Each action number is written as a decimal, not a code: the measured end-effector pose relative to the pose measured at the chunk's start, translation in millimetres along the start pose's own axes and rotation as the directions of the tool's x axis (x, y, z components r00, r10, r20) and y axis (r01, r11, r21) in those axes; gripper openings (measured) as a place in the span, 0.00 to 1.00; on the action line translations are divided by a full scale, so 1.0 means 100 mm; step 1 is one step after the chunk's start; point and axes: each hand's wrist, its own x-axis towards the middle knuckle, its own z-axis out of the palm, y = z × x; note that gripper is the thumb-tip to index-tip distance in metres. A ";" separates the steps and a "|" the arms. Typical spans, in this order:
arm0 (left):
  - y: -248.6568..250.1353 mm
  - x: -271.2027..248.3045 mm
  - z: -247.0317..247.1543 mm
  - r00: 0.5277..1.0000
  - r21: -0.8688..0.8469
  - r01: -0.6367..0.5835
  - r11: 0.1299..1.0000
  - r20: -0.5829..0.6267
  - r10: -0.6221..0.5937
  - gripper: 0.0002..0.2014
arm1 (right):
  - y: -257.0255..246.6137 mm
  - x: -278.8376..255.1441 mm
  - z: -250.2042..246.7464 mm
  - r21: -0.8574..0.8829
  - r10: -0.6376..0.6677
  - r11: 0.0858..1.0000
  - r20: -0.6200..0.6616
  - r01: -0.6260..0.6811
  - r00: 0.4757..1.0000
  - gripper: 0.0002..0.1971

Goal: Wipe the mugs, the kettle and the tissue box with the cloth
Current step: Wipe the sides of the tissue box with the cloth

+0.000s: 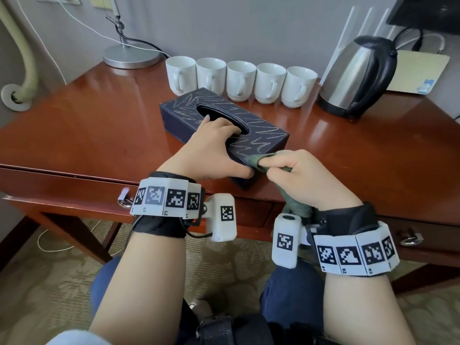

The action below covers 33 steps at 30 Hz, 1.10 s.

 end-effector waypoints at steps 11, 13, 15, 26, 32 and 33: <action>0.05 0.03 -0.06 0.995 -0.022 0.054 0.998 0.083 -0.052 0.56 | -0.09 0.02 0.04 -0.073 -0.038 0.997 -0.042 0.035 0.998 0.15; 0.05 0.03 -0.06 0.994 -0.006 0.053 0.999 0.095 -0.052 0.56 | -0.12 0.05 0.07 -0.079 -0.031 0.997 -0.037 0.028 0.999 0.15; 0.05 0.03 -0.07 0.994 -0.005 0.055 0.998 0.098 -0.055 0.55 | -0.10 0.08 0.04 -0.119 -0.008 0.993 -0.082 -0.002 0.997 0.15; 0.13 0.07 -0.09 0.991 0.056 0.070 0.996 0.106 -0.076 0.44 | -0.08 0.11 -0.01 -0.119 0.039 0.992 -0.080 -0.049 0.996 0.14; 0.12 0.01 -0.16 0.988 0.046 0.090 0.995 0.121 -0.095 0.45 | 0.01 0.05 -0.10 -0.139 0.099 0.983 -0.135 -0.118 0.986 0.14; 0.12 0.02 -0.17 0.987 0.035 0.099 0.994 0.121 -0.102 0.45 | -0.02 0.03 -0.08 -0.141 0.086 0.985 -0.110 -0.101 0.990 0.15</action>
